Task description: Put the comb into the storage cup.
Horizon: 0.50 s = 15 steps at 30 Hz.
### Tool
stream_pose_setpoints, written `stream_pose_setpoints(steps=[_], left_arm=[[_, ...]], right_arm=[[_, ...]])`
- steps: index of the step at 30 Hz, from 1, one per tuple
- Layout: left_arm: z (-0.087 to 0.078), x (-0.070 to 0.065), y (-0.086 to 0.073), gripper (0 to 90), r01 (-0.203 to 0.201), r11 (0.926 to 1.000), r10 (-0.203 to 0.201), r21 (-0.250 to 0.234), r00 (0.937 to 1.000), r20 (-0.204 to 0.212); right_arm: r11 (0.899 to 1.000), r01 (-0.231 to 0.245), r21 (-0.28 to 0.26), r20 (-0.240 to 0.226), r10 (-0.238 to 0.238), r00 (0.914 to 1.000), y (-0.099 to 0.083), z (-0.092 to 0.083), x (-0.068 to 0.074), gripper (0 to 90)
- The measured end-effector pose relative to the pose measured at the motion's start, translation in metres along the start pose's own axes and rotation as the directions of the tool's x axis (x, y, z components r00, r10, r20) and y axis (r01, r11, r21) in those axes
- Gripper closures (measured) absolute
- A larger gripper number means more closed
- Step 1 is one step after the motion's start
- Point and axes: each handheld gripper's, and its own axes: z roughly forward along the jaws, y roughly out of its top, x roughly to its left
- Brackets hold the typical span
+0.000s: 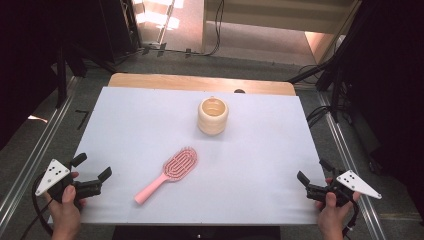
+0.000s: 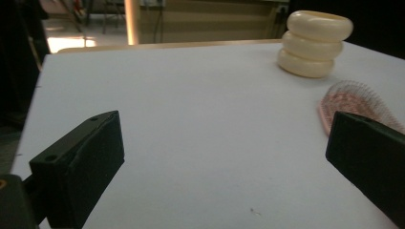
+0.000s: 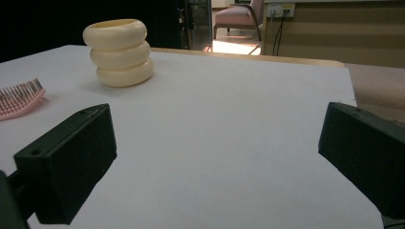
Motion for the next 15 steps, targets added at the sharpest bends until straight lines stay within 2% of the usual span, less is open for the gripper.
stream_pose_setpoints(steps=[4, 8, 9, 15], left_arm=[[0.001, -0.005, 0.004, 0.1, -0.036, 0.9991, 0.036, 0.022, 0.9993, -0.012], [0.004, -0.011, 0.008, 0.1, -0.039, 0.9986, 0.039, 0.035, 0.9992, -0.003], [0.004, -0.014, 0.012, 0.1, -0.051, 0.9981, 0.051, 0.036, 0.9987, -0.006], [0.006, -0.022, 0.019, 0.1, -0.067, 0.9969, 0.067, 0.042, 0.9978, -0.001]], right_arm=[[1.0, 0.026, 0.007, -0.006, -0.026, 0.9997, 0.0, 0.002, 0.003, 0.0], [1.0, 0.023, 0.005, -0.007, -0.023, 0.9997, 0.0, 0.002, 0.004, 0.0], [1.0, 0.02, 0.003, -0.01, -0.02, 0.9998, 0.0, 0.001, 0.003, 0.0], [1.0, 0.024, -0.004, -0.02, -0.024, 0.9995, -0.001, 0.001, 0.003, 0.0]])
